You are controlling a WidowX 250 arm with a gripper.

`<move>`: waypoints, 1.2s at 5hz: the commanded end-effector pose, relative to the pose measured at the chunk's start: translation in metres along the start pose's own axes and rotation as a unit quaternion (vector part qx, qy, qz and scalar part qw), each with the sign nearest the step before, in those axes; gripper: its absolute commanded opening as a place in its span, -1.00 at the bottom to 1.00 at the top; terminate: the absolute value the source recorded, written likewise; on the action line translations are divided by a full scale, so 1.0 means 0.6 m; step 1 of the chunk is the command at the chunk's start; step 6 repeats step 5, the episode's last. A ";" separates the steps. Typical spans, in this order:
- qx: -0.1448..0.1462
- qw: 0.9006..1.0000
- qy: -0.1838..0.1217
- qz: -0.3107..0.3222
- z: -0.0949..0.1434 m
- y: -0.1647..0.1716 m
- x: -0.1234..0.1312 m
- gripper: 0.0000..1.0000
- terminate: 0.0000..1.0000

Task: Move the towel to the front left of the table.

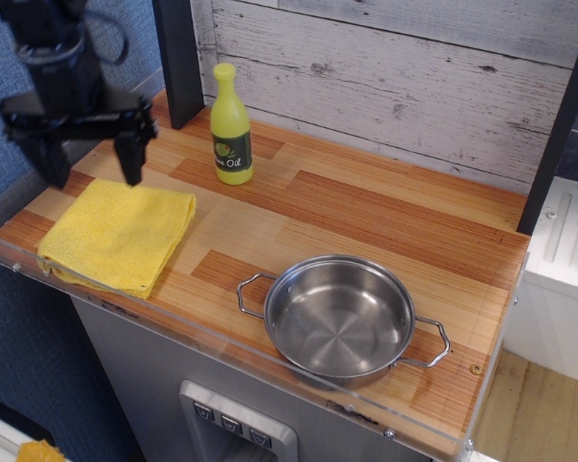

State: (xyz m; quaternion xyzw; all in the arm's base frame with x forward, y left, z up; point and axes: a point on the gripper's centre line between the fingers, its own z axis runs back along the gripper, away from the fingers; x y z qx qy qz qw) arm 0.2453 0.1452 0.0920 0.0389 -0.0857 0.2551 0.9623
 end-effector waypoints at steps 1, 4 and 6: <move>-0.027 0.995 -0.025 -0.094 0.093 -0.093 -0.002 1.00 -1.00; -0.048 0.985 -0.018 -0.166 0.130 -0.153 -0.020 1.00 -1.00; -0.048 0.985 -0.018 -0.166 0.130 -0.153 -0.020 1.00 1.00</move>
